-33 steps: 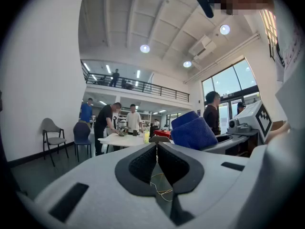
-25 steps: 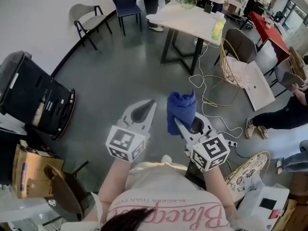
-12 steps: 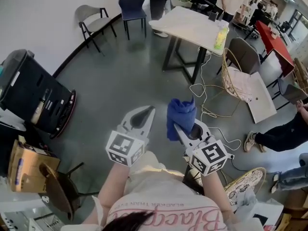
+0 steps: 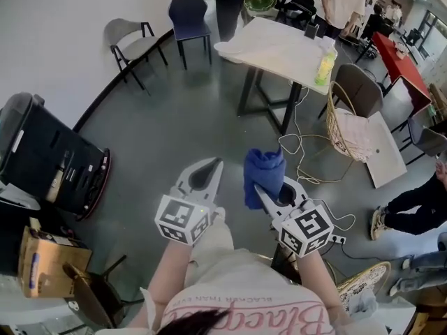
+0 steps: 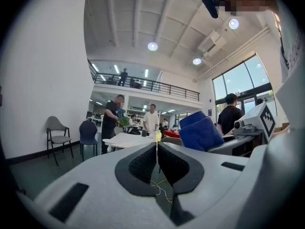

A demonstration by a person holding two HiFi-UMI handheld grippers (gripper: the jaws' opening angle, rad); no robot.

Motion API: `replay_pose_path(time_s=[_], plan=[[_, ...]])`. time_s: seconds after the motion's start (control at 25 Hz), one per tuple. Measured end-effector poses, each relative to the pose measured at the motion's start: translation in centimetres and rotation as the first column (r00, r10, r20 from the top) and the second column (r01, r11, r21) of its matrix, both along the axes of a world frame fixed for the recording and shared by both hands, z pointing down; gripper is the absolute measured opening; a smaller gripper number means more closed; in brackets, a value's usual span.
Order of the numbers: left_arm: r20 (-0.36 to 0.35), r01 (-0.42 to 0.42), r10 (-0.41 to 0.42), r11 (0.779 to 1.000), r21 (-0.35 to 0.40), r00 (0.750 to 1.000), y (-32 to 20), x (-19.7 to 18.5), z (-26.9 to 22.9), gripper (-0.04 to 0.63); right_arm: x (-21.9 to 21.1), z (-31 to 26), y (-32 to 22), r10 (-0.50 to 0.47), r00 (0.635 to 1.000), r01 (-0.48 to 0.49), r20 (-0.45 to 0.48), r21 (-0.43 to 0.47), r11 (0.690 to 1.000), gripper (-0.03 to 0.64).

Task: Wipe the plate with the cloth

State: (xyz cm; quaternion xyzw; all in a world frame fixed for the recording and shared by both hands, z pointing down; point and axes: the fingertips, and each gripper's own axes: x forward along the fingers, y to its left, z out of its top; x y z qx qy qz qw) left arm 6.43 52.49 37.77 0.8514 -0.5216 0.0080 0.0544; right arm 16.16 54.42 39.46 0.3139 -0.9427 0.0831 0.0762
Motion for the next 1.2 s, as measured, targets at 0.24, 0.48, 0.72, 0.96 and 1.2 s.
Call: replay_pose_path(time_s=[0.24, 0.48, 0.72, 0.96, 1.2], plan=[[0.007, -0.021, 0.021, 1.000, 0.014, 1.000, -8.1, -2.5, -1.0, 0.006, -2.4, -0.5, -7.8, 0.032, 0.999, -0.032, 0.017, -0.014, 0.999, 0.109], [-0.005, -0.033, 0.033, 0.999, 0.019, 0.999, -15.3, -6.3, -1.4, 0.006, -5.9, -0.5, -14.8, 0.055, 0.998, -0.054, 0.015, -0.036, 0.998, 0.109], [-0.010, -0.044, 0.044, 0.998, 0.034, 0.999, -21.6, -10.1, -1.8, 0.006, -9.6, -1.0, -21.4, 0.081, 0.996, -0.081, 0.027, -0.028, 0.996, 0.109], [-0.015, -0.045, 0.045, 0.999, 0.027, 0.999, -25.4, -12.5, -1.4, 0.006, -11.1, -0.7, -25.6, 0.106, 0.994, -0.105, 0.025, -0.037, 0.994, 0.109], [-0.024, -0.034, 0.034, 0.999, -0.008, 0.999, -27.6, -13.7, 0.2, 0.006, -12.0, 0.7, -28.2, 0.114, 0.993, -0.112, 0.024, -0.074, 0.991, 0.109]])
